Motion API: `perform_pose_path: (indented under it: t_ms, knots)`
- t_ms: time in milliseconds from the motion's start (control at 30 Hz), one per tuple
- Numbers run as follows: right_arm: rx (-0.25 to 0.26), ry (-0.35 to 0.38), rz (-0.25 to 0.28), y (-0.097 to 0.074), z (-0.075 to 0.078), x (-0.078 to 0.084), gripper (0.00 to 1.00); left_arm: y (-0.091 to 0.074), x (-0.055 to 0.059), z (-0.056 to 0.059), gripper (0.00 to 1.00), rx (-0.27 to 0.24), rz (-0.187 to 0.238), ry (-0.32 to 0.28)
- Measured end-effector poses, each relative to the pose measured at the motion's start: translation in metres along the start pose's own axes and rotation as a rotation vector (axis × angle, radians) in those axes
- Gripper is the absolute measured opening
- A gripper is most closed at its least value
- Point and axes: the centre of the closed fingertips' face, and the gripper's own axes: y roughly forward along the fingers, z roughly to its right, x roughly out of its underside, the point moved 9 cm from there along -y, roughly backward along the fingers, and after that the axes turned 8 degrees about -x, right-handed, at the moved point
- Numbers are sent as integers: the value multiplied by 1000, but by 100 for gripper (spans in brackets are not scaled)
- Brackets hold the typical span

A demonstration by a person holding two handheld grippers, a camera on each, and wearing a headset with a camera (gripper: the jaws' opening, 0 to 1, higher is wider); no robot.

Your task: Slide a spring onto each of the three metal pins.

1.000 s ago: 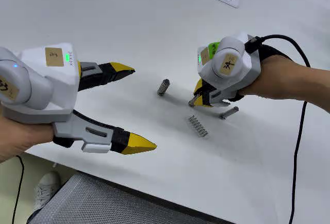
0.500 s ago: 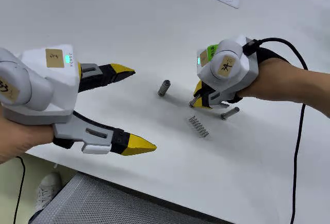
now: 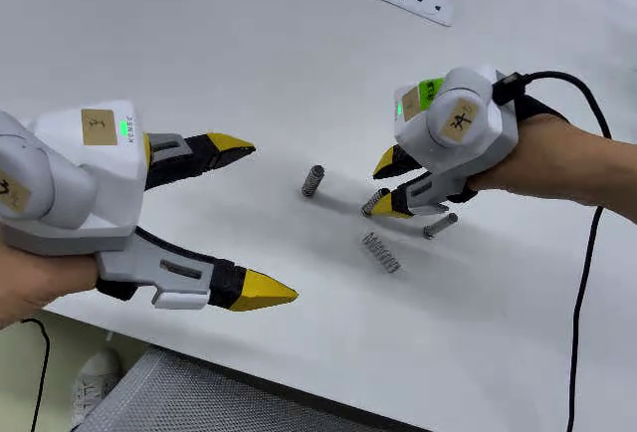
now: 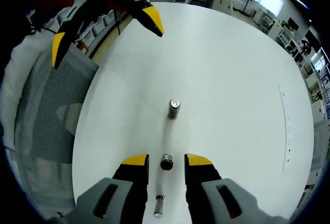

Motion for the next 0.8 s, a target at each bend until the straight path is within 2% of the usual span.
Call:
perform_pose_path:
  t_ms: [100,200,333,433,600,667,700,800]
  knots:
    - [14,34,113,-19,-9,-3,36,-1,0,-1,91,-1,-9,12]
    - [42,51,191,-34,-17,1,45,-2,-1,-1,91,2,-21,23]
    - [87,76,247,-53,-29,12,54,-2,-3,-2,92,8,-37,43]
    - [122,127,330,-67,-41,24,61,-2,-5,-1,92,13,-57,68]
    - [163,161,411,-79,-65,46,76,-4,-8,-2,92,18,-81,97]
    - [174,176,428,-82,-72,54,79,-5,-10,-2,92,19,-90,104]
    - [184,190,445,-82,-80,58,81,-5,-11,-2,92,21,-96,113]
    - [209,227,508,-87,-92,71,88,-5,-14,-3,91,32,-119,141]
